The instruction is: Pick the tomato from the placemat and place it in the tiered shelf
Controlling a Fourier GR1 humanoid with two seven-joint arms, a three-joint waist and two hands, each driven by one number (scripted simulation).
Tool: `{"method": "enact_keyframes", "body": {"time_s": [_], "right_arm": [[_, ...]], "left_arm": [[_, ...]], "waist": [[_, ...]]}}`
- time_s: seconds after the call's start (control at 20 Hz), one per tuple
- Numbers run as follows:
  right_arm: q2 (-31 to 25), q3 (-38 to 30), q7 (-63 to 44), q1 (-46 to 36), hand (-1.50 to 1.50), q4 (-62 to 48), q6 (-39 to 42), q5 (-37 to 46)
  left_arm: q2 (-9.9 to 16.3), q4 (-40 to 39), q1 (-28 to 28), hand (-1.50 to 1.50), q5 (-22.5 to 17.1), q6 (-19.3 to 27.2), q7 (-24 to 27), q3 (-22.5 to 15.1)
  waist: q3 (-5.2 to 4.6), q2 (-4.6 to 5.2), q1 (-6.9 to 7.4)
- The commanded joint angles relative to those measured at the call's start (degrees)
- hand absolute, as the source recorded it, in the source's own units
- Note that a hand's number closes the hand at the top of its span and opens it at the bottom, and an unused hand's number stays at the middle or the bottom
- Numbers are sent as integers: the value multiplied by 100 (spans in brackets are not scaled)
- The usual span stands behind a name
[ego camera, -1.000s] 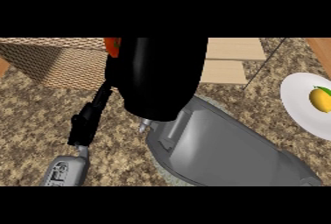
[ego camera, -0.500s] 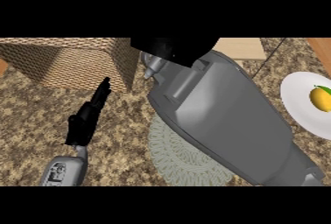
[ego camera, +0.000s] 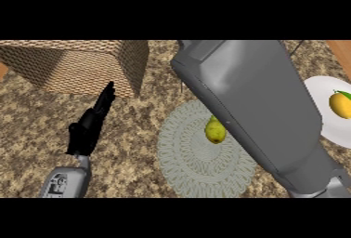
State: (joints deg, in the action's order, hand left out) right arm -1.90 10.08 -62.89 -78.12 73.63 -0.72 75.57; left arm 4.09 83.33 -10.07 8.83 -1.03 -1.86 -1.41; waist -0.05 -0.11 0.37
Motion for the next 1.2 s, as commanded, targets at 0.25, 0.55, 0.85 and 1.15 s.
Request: {"method": "enact_keyframes", "body": {"time_s": [0.25, 0.55, 0.85, 1.15], "right_arm": [[-137, -170, 512, 251, 150, -1028, -628, 567], [-189, -483, 681, 453, 150, -1529, -1483, 737], [-73, -1145, 1294, 660, 150, -1226, -2950, -77], [-389, -1530, 2027, 492, 150, -1777, -3055, -617]], "left_arm": [[77, -103, 32, 0, -138, -180, 211, 103], [-69, 67, 182, 0, 121, 26, 143, -116], [54, 86, 122, 0, 13, -113, 126, -16], [-66, -55, 54, 0, 104, 7, 64, -50]], "waist": [[0, 28, 32], [3, 25, 37], [6, 32, 78], [4, 20, 26]]}}
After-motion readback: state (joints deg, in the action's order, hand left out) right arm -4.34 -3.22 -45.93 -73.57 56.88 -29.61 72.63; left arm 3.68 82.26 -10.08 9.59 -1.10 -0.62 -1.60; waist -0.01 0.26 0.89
